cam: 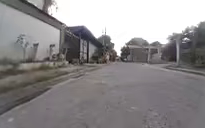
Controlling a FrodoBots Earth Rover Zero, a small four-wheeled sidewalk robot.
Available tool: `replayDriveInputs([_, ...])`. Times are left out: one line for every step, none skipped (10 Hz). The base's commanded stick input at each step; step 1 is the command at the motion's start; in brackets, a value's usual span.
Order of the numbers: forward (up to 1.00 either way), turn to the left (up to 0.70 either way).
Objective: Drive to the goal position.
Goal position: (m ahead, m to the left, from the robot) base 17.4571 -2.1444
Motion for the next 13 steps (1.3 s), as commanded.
replayDriveInputs([0.70,0.00])
replayDriveInputs([0.70,0.00])
replayDriveInputs([0.70,0.00])
replayDriveInputs([0.70,0.00])
replayDriveInputs([0.70,0.00])
replayDriveInputs([0.70,0.00])
replayDriveInputs([0.70,0.00])
replayDriveInputs([0.70,0.00])
replayDriveInputs([0.70,0.00])
replayDriveInputs([0.70,0.00])
replayDriveInputs([0.70,0.00])
replayDriveInputs([0.70,0.00])
replayDriveInputs([0.70,0.00])
